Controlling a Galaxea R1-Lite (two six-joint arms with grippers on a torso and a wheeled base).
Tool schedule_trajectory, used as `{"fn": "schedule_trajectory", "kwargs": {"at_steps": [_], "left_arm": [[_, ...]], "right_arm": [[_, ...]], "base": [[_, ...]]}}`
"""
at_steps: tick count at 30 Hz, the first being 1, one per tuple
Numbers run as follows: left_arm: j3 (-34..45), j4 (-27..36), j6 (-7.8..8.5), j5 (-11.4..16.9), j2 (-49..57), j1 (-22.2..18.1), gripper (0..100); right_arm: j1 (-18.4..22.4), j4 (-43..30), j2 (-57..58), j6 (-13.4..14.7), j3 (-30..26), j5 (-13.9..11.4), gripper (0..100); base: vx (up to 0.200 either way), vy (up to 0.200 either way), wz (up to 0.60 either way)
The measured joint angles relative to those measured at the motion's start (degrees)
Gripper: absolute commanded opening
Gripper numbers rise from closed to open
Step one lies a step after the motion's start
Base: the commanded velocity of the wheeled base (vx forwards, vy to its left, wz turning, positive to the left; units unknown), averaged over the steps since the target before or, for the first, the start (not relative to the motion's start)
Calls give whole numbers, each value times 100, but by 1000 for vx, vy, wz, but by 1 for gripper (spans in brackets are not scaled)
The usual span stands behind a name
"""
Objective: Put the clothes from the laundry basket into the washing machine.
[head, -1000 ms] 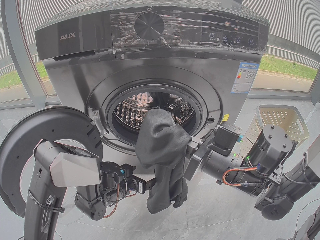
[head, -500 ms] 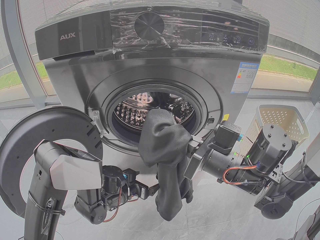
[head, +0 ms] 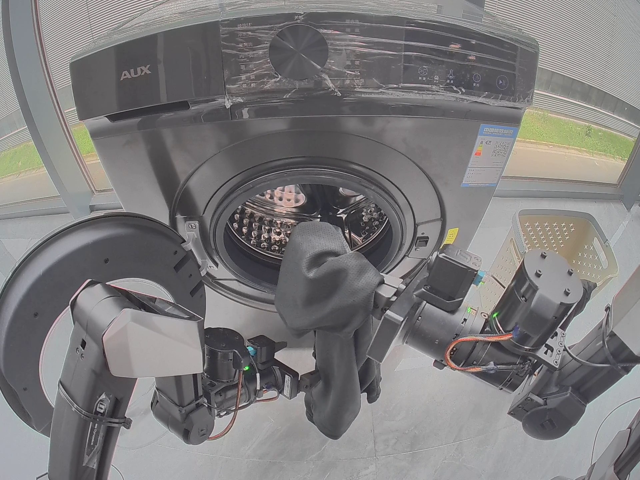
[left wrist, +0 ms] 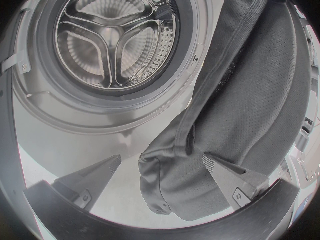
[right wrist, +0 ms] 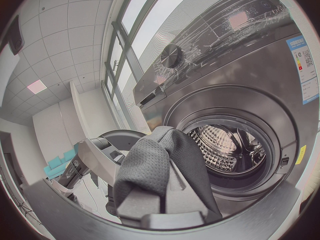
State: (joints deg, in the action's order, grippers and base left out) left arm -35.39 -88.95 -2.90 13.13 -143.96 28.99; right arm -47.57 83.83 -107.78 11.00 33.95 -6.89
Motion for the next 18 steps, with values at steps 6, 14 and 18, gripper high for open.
{"fn": "schedule_trajectory", "kwargs": {"at_steps": [6, 14, 18], "left_arm": [[-138, -2, 143, 197, -44, -46, 0], [-207, -2, 145, 187, -56, -52, 0], [-221, -2, 143, 184, -12, -79, 0]], "right_arm": [[2, 2, -7, 0, -16, -2, 0], [5, 9, -10, 0, -38, -4, 0], [24, 13, 0, 2, -135, -9, 0]], "base": [[0, 0, 0], [0, 0, 0], [0, 0, 0]]}}
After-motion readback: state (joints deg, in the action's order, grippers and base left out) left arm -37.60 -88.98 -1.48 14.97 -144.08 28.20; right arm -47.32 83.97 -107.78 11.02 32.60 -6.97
